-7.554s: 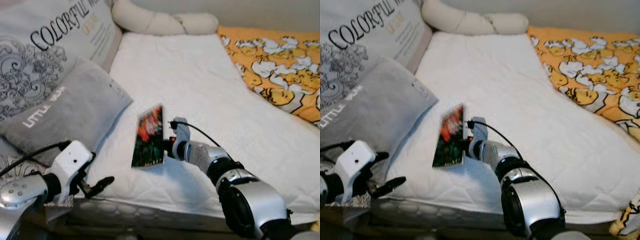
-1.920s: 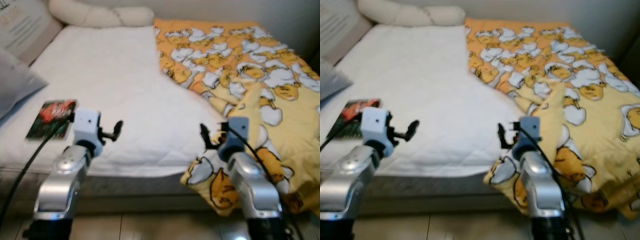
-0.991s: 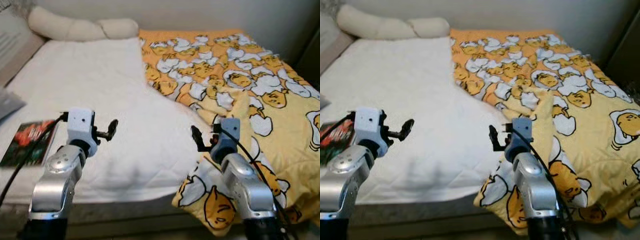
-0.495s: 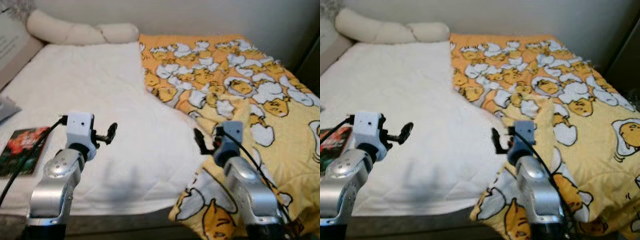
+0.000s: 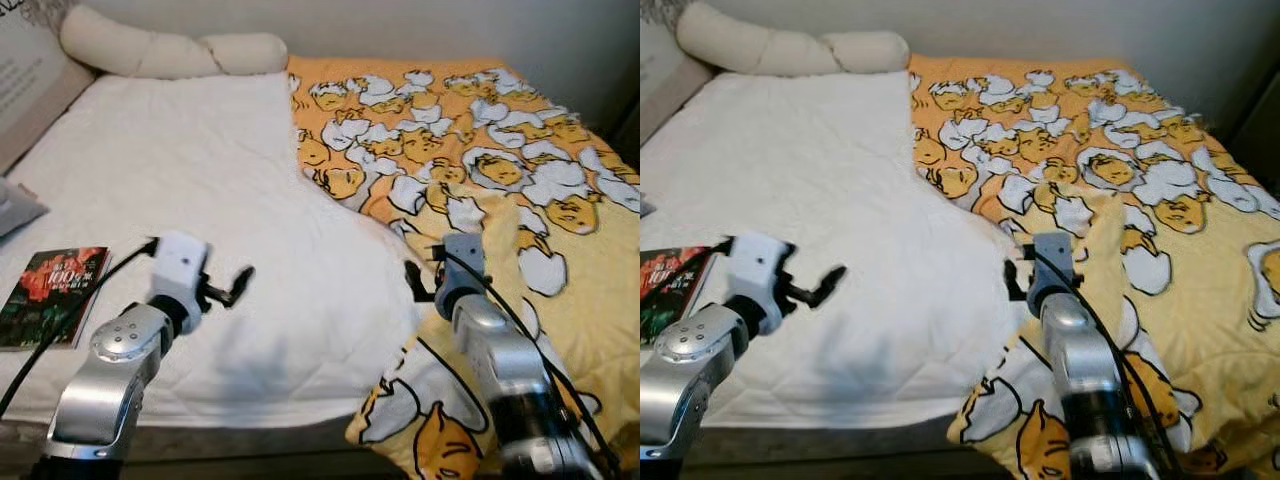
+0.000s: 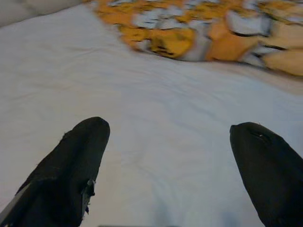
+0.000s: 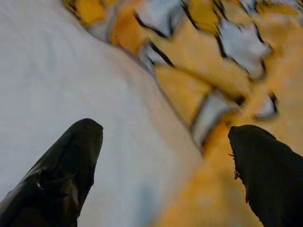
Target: Clean up the room
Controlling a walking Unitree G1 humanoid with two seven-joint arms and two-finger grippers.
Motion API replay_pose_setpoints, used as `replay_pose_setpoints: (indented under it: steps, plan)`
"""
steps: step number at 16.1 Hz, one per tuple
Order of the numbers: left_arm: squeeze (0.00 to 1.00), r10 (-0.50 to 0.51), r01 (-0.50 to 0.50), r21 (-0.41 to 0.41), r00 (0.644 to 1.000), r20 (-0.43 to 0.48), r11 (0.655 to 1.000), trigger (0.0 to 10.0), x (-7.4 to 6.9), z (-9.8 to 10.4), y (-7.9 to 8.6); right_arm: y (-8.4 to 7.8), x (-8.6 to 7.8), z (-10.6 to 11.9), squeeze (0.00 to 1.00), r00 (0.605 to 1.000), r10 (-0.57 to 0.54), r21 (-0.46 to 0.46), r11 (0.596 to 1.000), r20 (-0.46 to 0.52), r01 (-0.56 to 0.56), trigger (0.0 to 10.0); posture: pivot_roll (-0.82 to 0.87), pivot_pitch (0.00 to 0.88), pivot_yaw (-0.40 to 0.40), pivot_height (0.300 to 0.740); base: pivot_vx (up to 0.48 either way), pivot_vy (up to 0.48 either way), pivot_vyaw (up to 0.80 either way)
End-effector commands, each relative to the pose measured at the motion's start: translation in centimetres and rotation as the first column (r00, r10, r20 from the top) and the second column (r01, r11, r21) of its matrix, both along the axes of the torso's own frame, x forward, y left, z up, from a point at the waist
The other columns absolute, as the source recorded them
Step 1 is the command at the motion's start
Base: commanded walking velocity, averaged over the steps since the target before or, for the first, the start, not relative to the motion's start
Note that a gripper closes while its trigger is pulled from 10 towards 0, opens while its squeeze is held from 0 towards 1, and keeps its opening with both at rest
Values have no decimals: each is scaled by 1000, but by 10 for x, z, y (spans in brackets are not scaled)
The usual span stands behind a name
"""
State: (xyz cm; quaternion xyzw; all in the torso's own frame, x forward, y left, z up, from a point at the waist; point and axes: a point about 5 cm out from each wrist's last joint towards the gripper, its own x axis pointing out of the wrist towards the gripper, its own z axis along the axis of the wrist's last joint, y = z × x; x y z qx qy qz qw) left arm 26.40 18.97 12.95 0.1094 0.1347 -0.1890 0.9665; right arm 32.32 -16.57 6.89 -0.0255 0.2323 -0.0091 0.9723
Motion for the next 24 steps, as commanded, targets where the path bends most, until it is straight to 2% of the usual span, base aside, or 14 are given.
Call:
replay_pose_setpoints:
  steps: [1,4,5,6,9,11,12,13,14,15,16,17,19,24]
  plan:
    - [0,-76,76,5,997,-7,997,10000,-3,3,-4,-6,8,-2,1000,999,-43,-18,999,-23,42,10000,81,0,10,740,0,0,0]
    - [0,-151,152,14,987,-56,988,10000,-11,4,-1,-7,14,-15,1000,991,-60,-46,997,-116,55,10000,111,0,9,740,0,0,0]
    - [0,-212,215,33,973,-89,976,10000,-18,3,-1,-8,13,-24,1000,983,-65,-73,996,-172,54,10000,129,0,6,740,0,0,0]
    - [0,-280,289,56,952,-126,956,10000,-23,5,-1,-6,10,-35,0,968,-67,-92,995,-243,45,10000,157,0,8,740,0,0,0]
    - [0,-313,327,80,938,-147,942,10000,-29,13,1,-3,6,-43,0,953,-68,-97,994,-294,41,10000,214,0,3,740,0,0,0]
    - [0,-315,335,106,934,-171,936,10000,-39,18,8,0,0,-51,0,942,-83,-80,995,-325,60,10000,262,10,-14,740,0,0,0]
    - [0,-316,337,108,932,-177,935,10000,-42,20,9,0,-2,-53,0,939,-80,-90,995,-334,53,9686,281,34,-20,740,0,0,0]
    - [0,-326,350,108,926,-192,930,10000,-47,23,9,-2,-4,-56,0,936,-86,-122,991,-340,47,6784,295,57,-25,740,0,0,0]
    - [0,-336,362,105,920,-204,926,10000,-52,25,9,-4,-7,-58,0,932,-99,-133,990,-348,55,4667,304,83,-30,740,0,0,0]
    - [0,-343,369,98,915,-213,924,10000,-57,27,8,-5,-9,-61,0,925,-120,-108,990,-361,86,3490,311,103,-34,740,0,0,0]
    - [0,-347,375,96,910,-225,922,10000,-65,30,8,-5,-11,-62,0,923,-119,-100,991,-365,88,1647,327,131,-44,740,0,0,0]
    - [0,-345,375,98,910,-229,922,10000,-69,30,8,-6,-12,-64,0,921,-117,-110,991,-371,82,1529,332,142,-48,740,0,0,0]
    - [0,-347,376,88,906,-240,922,10000,-74,31,7,-8,-14,-66,0,918,-124,-104,990,-377,91,0,333,152,-55,740,0,0,0]
    - [0,-363,390,64,897,-252,919,10000,-77,32,3,-6,-15,-67,0,918,-120,-88,992,-379,94,0,326,139,-51,740,0,0,0]
